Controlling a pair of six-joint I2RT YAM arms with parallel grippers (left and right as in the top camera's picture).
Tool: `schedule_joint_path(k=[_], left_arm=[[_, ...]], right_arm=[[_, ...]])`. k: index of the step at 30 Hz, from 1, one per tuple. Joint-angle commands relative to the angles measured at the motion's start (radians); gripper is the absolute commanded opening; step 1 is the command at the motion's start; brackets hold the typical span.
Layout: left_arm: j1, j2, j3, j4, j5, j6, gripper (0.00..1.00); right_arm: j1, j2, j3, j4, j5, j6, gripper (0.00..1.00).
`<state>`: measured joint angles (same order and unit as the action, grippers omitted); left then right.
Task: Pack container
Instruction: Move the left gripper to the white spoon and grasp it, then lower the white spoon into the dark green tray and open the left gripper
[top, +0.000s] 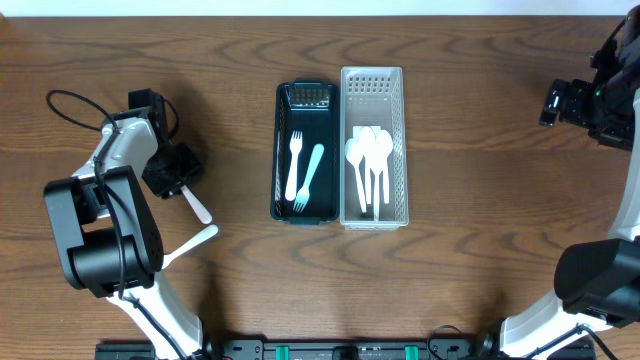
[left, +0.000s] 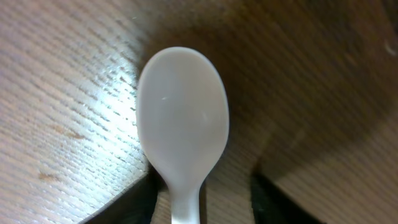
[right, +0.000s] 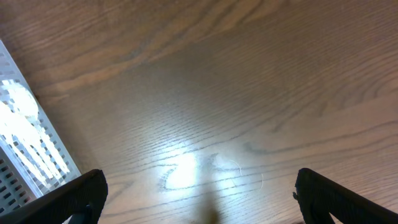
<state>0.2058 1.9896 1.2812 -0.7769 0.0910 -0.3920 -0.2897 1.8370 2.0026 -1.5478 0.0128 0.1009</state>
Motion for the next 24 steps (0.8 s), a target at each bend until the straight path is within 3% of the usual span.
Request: schedule_joint_path(k=[1, 24], left_arm=[[0.001, 0.018, -0.031, 0.000, -0.005, 0.001, 0.38], [0.001, 0.015, -0.029, -0.014, -0.005, 0.001, 0.07]], right_arm=[[0.001, 0.003, -0.004, -0.002, -0.002, -0.013, 0.99], [0.001, 0.003, -0.004, -0.001, -0.002, -0.013, 0.99]])
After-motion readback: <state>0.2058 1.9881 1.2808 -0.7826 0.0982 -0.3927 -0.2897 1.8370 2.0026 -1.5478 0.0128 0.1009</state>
